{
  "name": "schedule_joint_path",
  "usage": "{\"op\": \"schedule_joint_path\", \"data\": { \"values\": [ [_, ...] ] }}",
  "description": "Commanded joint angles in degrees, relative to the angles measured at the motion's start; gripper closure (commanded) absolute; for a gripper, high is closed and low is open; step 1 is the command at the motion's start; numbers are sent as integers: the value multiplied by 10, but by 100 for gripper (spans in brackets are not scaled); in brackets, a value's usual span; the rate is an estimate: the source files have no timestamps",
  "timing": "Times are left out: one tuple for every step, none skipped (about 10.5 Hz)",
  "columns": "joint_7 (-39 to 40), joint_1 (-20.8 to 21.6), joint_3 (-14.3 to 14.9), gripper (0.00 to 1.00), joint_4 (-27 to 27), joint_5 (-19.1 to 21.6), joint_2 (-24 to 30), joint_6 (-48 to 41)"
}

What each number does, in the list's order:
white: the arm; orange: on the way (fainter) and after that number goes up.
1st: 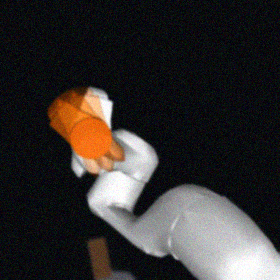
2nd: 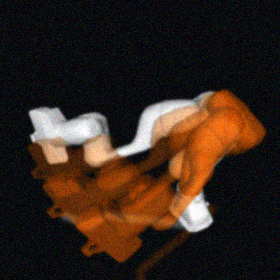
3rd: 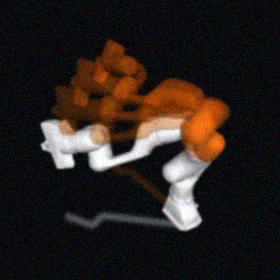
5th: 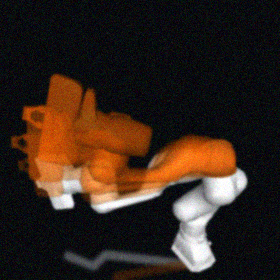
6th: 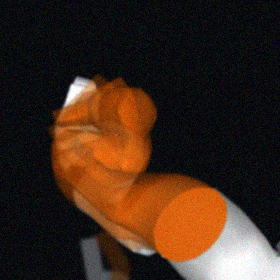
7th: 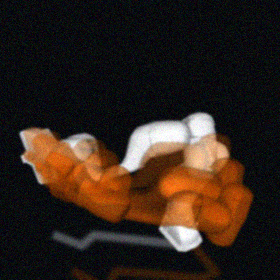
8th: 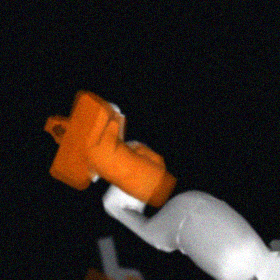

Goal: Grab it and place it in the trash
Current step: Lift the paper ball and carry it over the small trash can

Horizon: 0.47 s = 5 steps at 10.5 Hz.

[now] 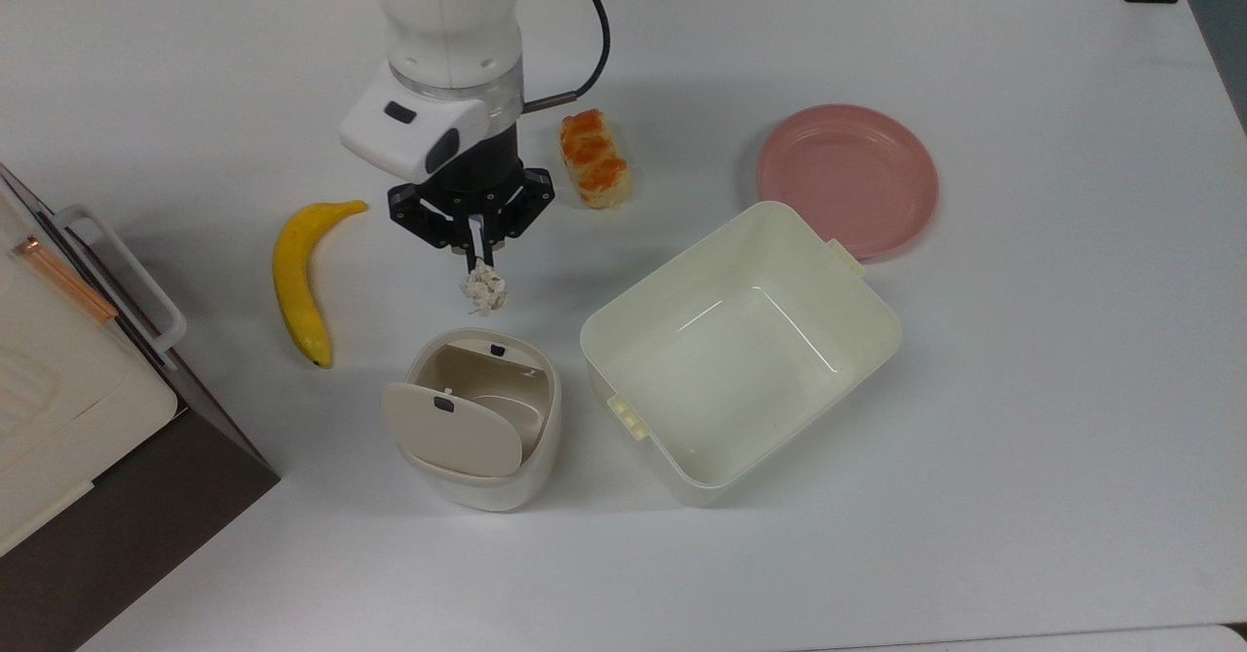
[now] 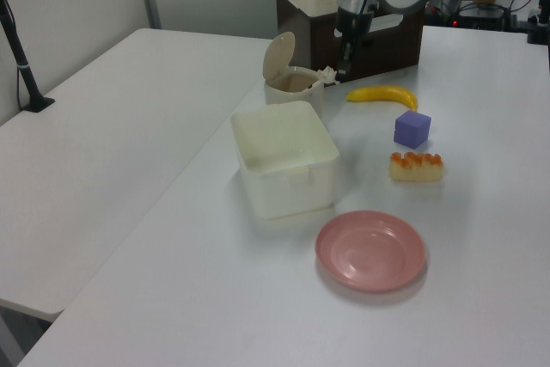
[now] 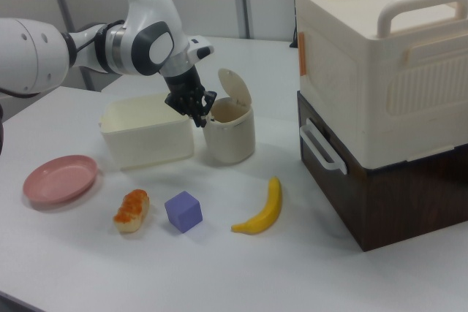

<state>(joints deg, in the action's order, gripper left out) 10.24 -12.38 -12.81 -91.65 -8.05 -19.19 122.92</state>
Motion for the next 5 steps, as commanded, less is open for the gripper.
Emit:
{"op": "schedule_joint_path", "data": {
  "values": [
    [2, -9, -6, 100, 26, 10, -22, -1],
    [-4, -9, -6, 100, 41, 11, -34, 0],
    [-15, -9, -6, 100, 57, 11, -46, 15],
    [-38, -11, -6, 100, 58, 11, -50, 44],
    [-56, -10, -6, 100, 58, 10, -50, 70]
  ]
}}
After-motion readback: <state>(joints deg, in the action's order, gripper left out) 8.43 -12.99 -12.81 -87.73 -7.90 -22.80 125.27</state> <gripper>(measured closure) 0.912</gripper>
